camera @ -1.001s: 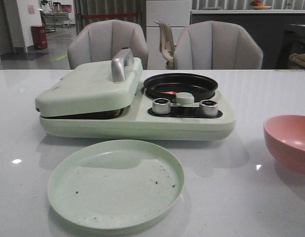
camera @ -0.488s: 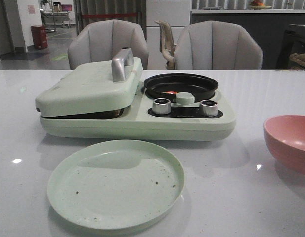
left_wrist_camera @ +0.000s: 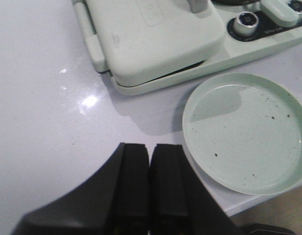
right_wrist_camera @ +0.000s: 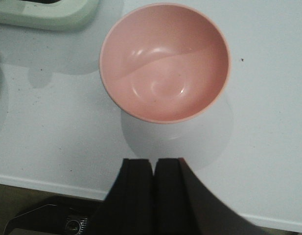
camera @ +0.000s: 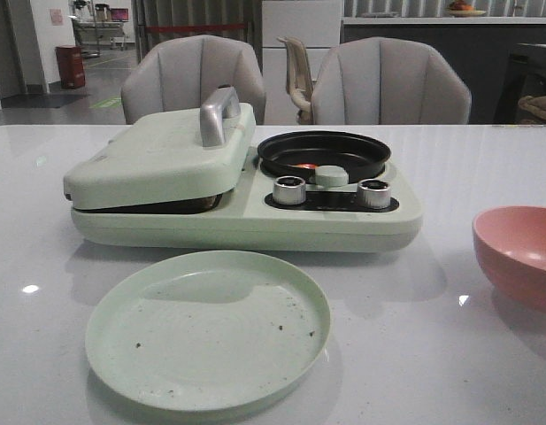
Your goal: Make breakfast with bread and shrimp
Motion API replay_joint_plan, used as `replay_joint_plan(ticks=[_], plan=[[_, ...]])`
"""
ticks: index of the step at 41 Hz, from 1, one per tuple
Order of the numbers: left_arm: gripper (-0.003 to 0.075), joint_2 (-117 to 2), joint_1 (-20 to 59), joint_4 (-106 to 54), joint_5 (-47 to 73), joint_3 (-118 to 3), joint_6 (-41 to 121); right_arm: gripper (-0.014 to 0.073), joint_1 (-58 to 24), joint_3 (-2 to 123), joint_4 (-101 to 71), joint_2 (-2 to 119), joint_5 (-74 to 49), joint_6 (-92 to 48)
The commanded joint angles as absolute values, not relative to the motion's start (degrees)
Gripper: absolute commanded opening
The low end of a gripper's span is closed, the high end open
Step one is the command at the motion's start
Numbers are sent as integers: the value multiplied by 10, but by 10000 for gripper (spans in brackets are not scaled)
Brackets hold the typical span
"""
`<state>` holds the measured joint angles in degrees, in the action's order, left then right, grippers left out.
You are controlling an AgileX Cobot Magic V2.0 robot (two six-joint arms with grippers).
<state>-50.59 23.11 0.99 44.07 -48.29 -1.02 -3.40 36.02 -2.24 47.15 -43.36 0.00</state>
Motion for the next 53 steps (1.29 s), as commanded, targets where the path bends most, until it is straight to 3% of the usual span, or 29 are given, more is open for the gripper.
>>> replay_joint_plan(ticks=[1,24,37,53], plan=[[101,-504,228,19,416,-498,-31,36,-34,374,-17,465,-398,0],[101,-478,218,62,390,-484,-30,36,-34,374,-17,465,-398,0],[101,-299,75,-36,211,-325,-17,36,-34,374,-17,465,-398,0],[101,-59,5,-27,31,-84,0,36,-34,374,-17,465,-398,0]])
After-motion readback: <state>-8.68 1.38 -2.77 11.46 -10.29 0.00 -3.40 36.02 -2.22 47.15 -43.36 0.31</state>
